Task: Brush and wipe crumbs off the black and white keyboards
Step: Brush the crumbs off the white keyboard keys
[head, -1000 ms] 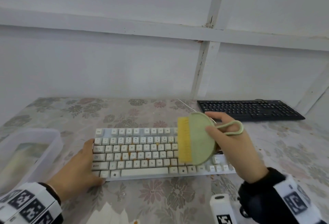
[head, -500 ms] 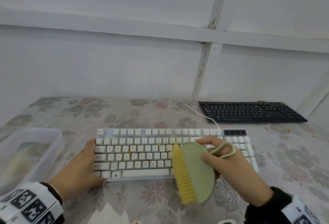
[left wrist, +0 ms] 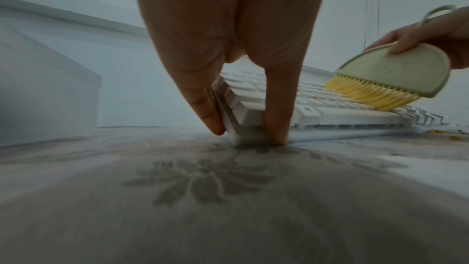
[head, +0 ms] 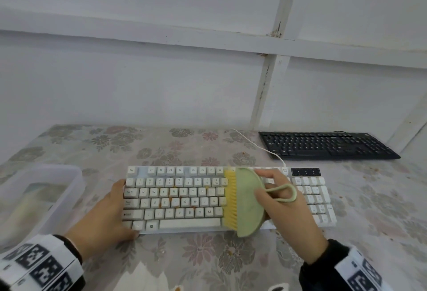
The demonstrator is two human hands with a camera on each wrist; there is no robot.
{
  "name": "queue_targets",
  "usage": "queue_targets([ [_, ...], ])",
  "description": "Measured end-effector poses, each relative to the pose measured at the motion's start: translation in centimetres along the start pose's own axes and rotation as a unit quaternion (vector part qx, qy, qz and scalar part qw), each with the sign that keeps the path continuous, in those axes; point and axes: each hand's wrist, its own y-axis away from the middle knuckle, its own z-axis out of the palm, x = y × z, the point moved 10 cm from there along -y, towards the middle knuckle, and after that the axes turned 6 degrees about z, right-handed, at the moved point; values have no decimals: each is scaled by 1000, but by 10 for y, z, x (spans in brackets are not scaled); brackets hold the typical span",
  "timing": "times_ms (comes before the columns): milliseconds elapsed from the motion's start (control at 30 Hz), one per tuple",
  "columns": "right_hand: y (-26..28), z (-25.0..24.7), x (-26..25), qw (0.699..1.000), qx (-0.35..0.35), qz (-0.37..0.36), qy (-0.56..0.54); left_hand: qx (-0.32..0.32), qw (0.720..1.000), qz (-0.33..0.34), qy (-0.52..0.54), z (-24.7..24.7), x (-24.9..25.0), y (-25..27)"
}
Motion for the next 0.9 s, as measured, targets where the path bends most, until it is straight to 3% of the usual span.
queue_targets([
  [233,12,-2,2,996,-81,43,13,2,1000,-6,0,-1,1,1],
  [400,-6,-32,-26,999,21,-14,-31,-2,1000,-5,4,-1,2,2],
  [500,-15,-23,-25,999,29,-27,-20,-1,1000,-8,4,0,0,1],
  [700,-3,-3,1,1000,2,-5,-6,-1,1000,-4,4,-1,3,2],
  [900,15,7,6,996,-84,34,20,3,1000,-2,2,-2,3,2],
])
